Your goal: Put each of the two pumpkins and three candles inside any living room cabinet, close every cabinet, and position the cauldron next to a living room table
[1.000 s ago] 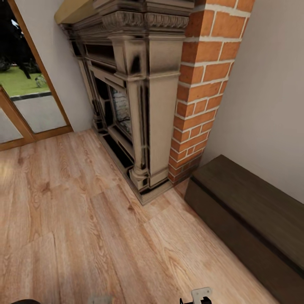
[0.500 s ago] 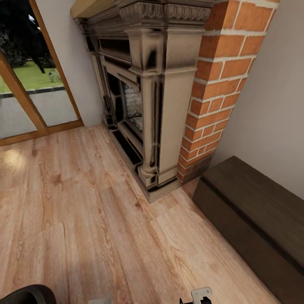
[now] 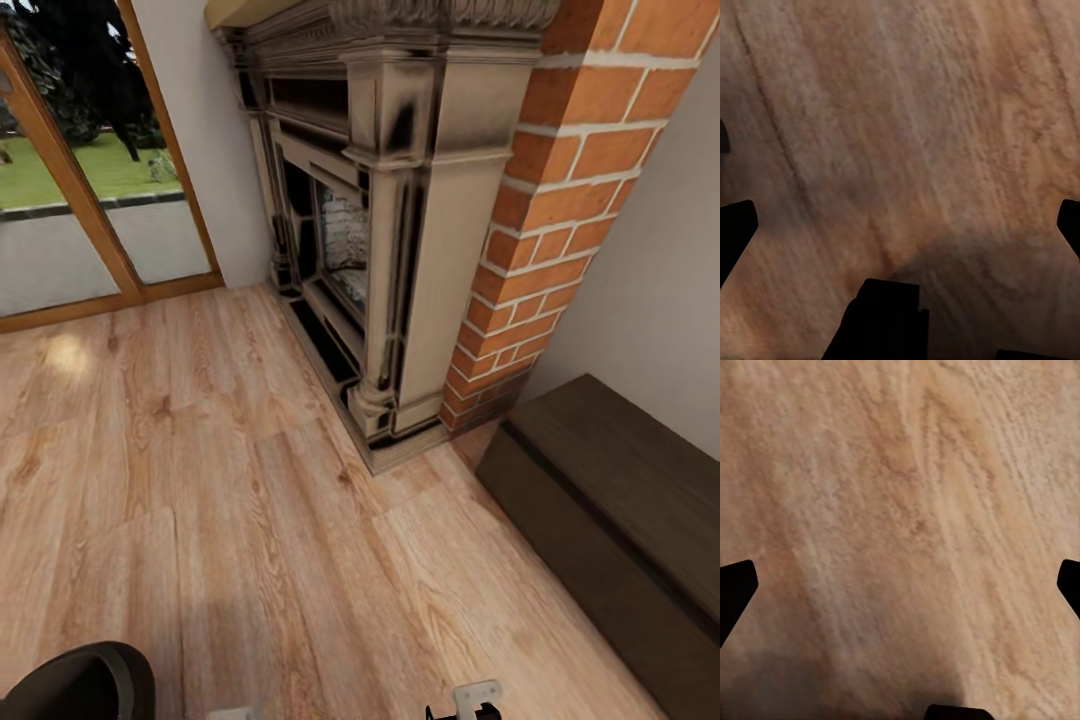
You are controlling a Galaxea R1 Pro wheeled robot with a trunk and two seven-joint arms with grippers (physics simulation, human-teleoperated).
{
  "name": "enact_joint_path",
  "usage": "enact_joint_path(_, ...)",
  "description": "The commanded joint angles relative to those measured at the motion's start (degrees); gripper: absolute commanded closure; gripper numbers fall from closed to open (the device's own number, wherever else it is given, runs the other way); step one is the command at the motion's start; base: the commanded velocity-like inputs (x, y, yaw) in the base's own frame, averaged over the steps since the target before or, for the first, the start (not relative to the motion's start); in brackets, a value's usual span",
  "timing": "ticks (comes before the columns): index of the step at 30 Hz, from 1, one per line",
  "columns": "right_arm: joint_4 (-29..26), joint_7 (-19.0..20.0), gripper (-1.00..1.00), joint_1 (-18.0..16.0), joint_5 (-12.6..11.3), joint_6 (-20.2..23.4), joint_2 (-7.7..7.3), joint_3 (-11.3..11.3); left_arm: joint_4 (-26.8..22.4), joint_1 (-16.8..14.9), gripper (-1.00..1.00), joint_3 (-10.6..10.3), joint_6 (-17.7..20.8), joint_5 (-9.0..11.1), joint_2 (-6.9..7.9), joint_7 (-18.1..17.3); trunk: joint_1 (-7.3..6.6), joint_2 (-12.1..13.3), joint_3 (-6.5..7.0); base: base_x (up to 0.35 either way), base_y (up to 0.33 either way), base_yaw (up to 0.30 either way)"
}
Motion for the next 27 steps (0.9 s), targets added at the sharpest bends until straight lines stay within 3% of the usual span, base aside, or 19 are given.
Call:
enact_joint_path(1, 0.0, 0.0, -1.0, 0.0, 0.0, 0.0, 0.0, 0.0, 0.0, 0.0, -1.0, 0.0, 0.0, 0.0, 0.18, 0.0, 0.0, 0.0, -0.08, 0.0, 0.0, 0.172)
enact_joint_path(5, 0.0, 0.0, -1.0, 0.0, 0.0, 0.0, -0.01, 0.0, -0.1, 0.0, -1.0, 0.1, 0.0, 0.0, 1.06, 0.0, 0.0, 0.0, -0.4, 0.0, 0.0, 0.173)
enact_joint_path(27, 0.0, -0.1, -1.0, 0.0, -0.1, 0.0, -0.01, 0.0, -0.1, 0.0, -1.0, 0.2, 0.0, 0.0, 1.15, 0.0, 0.0, 0.0, -2.16, 0.0, 0.0, 0.175)
